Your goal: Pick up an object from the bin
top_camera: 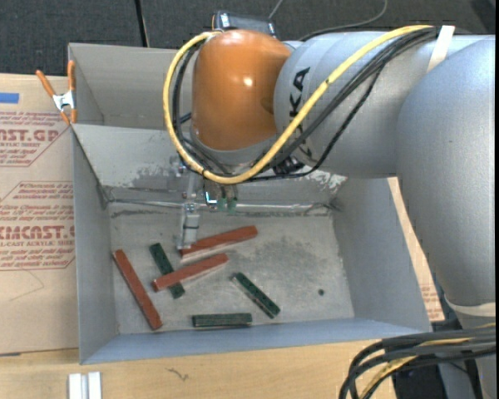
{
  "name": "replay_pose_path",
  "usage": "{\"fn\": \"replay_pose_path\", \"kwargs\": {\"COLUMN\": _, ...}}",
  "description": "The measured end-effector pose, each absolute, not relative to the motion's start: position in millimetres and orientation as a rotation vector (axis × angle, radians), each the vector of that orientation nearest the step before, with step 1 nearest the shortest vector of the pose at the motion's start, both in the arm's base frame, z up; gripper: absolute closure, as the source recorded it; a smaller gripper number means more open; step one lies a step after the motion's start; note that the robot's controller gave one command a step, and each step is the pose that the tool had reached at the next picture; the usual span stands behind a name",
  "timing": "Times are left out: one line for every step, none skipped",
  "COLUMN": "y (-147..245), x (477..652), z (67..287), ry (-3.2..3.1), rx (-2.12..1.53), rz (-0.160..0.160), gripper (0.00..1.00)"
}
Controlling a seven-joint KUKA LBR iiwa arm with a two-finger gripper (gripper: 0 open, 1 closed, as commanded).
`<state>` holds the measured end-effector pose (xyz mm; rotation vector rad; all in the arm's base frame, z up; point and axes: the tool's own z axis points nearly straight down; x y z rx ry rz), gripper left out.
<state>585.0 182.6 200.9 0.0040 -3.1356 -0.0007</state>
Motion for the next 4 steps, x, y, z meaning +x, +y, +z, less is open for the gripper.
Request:
{"fn": "replay_pose_path", "kwargs": {"y": 156, "x": 564.0, "z": 70, "ry": -3.123, "rx": -0.209, "rz": -0.002, "gripper": 0.00}}
{"fn": "replay_pose_path", "kwargs": {"y": 191, "x": 545.6, "z": 134, "ry": -3.137, "rx": 0.247, "rz": -0.004, "gripper": 0.00}}
{"fn": "replay_pose_path", "kwargs": {"y": 196, "x": 489.8, "z": 68, "ry": -3.137, "rx": 0.076, "rz": -0.003, "gripper": 0.00}}
{"fn": "replay_pose_path", "kwargs": {"y": 165, "x": 505.7, "z": 115, "ry": -3.088, "rx": 0.597, "rz": 0.000, "gripper": 0.00}}
